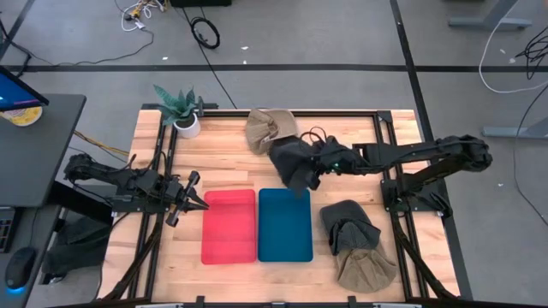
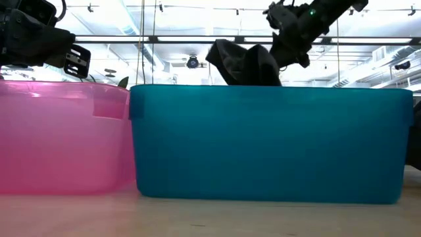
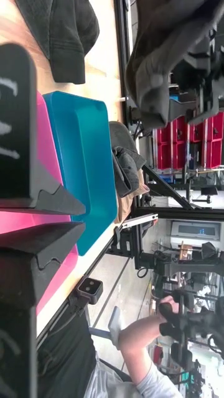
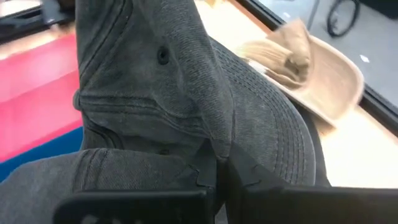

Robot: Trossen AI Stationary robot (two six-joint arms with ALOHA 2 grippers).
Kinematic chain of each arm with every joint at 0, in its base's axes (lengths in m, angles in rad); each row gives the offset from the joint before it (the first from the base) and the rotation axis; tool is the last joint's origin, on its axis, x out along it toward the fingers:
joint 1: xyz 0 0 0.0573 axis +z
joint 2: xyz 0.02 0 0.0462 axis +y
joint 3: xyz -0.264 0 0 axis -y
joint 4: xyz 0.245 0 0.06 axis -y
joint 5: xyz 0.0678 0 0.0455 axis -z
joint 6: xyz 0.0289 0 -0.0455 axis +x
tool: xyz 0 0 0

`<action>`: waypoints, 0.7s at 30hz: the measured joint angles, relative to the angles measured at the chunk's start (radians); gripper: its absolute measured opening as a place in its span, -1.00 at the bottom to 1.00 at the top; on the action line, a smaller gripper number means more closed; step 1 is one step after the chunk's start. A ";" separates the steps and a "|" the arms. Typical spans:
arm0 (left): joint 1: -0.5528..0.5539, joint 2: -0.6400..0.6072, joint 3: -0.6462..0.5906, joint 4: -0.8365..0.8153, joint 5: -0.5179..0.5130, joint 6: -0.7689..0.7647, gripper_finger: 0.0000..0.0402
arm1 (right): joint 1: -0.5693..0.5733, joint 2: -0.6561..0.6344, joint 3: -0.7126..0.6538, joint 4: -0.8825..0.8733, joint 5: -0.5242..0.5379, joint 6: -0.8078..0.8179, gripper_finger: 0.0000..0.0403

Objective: Pick & Place hat
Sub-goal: Put the top right black cap into the blue bin

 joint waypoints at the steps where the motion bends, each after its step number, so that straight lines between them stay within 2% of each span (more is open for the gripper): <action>1: 0.000 0.000 0.000 0.000 0.000 0.000 -0.83 | 0.009 0.000 0.000 0.004 0.000 -0.012 -0.98; 14: 0.000 0.000 0.000 0.000 0.000 0.000 -0.83 | 0.084 0.000 0.001 0.009 0.000 -0.073 -0.98; 21: 0.000 0.000 0.000 0.000 0.000 0.000 -0.83 | 0.122 0.000 0.078 -0.088 -0.009 -0.038 -0.98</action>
